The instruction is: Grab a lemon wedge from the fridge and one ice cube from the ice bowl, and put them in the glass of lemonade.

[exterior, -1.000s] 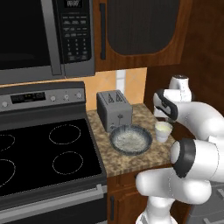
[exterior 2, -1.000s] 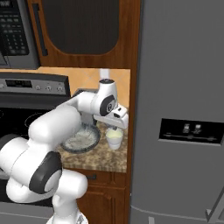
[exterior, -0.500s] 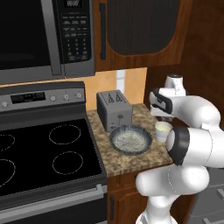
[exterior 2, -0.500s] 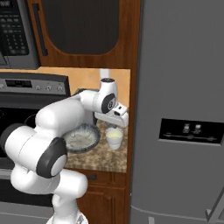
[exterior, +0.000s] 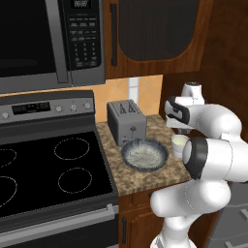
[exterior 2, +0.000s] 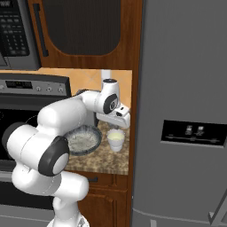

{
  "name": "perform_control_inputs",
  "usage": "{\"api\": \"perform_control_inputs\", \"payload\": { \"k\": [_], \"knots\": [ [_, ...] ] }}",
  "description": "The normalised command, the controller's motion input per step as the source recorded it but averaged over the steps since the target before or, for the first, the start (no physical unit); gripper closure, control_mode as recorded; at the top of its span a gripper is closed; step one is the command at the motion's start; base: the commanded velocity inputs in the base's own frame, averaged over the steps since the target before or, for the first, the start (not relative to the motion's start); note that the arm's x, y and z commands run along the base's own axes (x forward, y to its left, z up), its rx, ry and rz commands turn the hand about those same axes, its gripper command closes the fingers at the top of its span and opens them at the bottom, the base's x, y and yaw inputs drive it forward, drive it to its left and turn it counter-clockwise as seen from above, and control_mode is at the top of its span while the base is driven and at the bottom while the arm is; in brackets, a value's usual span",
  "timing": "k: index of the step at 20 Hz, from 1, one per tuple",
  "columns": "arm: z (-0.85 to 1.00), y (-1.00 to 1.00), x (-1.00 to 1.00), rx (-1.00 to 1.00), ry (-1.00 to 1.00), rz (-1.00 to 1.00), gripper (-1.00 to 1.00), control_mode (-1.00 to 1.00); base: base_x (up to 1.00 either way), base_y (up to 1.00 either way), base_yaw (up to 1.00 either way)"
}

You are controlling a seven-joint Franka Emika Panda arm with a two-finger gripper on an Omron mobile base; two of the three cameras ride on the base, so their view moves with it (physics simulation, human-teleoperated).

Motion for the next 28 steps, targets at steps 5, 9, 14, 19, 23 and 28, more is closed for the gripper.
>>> {"api": "perform_control_inputs", "payload": {
  "k": [5,9,14,19,23,28],
  "knots": [
    [-0.36,-0.04,0.00,0.00,-0.01,0.00,1.00,-1.00,0.00,0.00,0.00],
    [-0.18,0.00,0.00,0.00,0.00,0.00,1.00,-1.00,0.00,0.00,0.00],
    [0.02,0.00,0.19,0.00,0.00,0.00,1.00,-1.00,0.00,0.00,0.00],
    [0.00,0.00,0.11,0.00,0.00,0.00,1.00,-1.00,0.00,0.00,0.00],
    [0.00,0.00,0.00,0.00,0.00,0.00,-1.00,-1.00,0.00,0.00,0.00],
    [0.00,0.00,0.00,0.00,0.00,0.00,-1.00,-1.00,0.00,0.00,0.00]
  ]
}}
